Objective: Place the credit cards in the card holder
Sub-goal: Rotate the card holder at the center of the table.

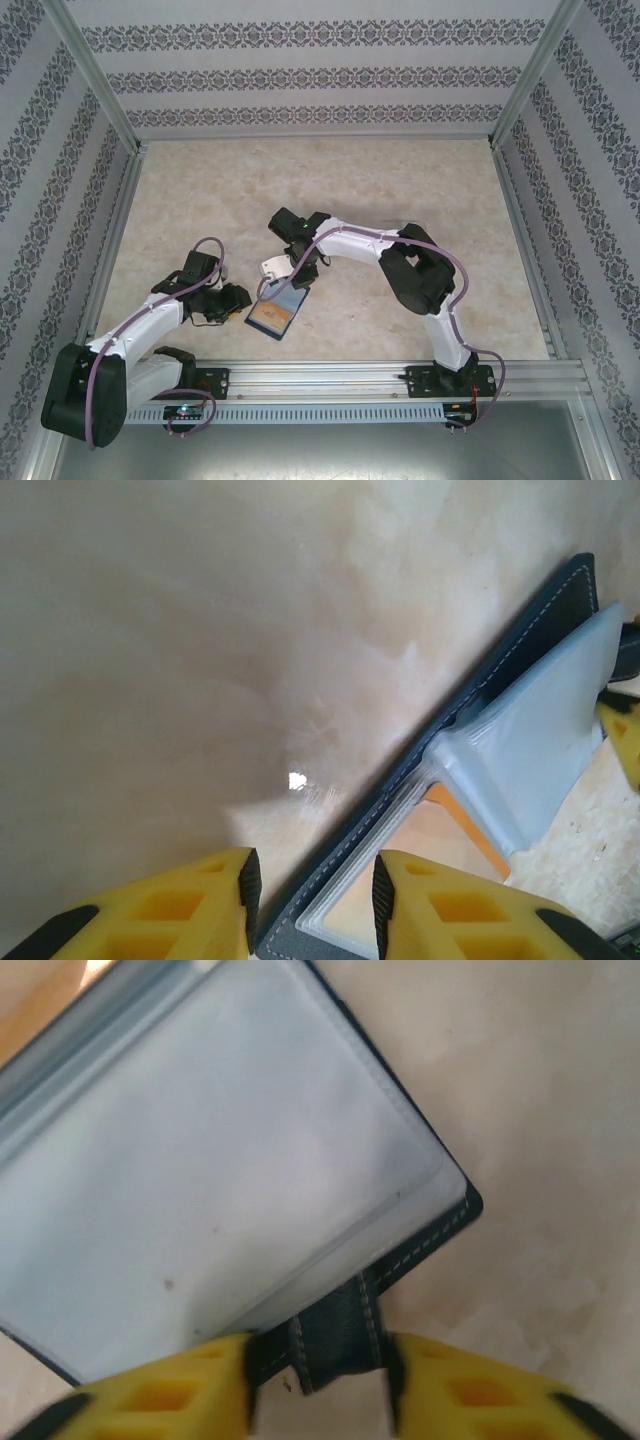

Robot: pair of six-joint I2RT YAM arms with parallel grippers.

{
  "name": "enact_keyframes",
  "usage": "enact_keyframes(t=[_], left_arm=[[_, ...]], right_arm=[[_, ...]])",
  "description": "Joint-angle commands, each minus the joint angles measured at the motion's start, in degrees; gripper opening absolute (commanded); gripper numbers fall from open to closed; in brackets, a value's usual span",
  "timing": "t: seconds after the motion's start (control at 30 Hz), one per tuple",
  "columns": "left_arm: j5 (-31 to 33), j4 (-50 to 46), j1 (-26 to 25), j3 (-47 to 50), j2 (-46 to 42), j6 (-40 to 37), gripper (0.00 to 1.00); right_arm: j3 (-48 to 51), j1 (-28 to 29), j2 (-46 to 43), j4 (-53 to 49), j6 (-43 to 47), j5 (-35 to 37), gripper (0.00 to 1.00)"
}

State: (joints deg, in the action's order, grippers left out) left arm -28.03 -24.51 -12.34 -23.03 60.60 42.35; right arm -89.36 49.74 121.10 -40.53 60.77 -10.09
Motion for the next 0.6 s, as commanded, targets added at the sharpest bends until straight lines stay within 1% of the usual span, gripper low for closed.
enact_keyframes(t=[0.0, 0.1, 0.17, 0.27, 0.33, 0.43, 0.57], left_arm=[[0.7, -2.4, -0.5, -1.4, -0.7, 0.0, 0.38], [1.5, -3.8, -0.4, -2.1, -1.5, -0.7, 0.4], [3.6, -6.7, -0.1, -3.9, -2.3, -2.5, 0.41], [3.3, -6.4, 0.3, -5.4, -3.4, -1.6, 0.42], [3.1, -4.1, 0.3, -5.3, -3.6, -0.2, 0.43], [0.8, -1.1, 0.3, -5.6, -1.4, 0.7, 0.48], [-1.1, 3.8, 0.1, -4.7, 0.9, 2.2, 0.52]], right_arm=[[-1.2, -0.4, 1.4, -2.4, -2.3, -1.9, 0.3], [0.9, -1.4, -0.4, 0.0, -6.4, -4.1, 0.25], [3.2, -2.2, -1.6, 2.1, -9.9, -5.4, 0.2], [5.9, -3.2, -3.3, 4.2, -16.6, -7.1, 0.15], [8.4, -3.7, -5.0, 6.4, -21.1, -7.6, 0.13], [13.3, -4.5, -8.5, 11.9, -29.9, -7.2, 0.12], [19.9, -6.4, -12.5, 21.4, -45.0, -9.6, 0.11]])
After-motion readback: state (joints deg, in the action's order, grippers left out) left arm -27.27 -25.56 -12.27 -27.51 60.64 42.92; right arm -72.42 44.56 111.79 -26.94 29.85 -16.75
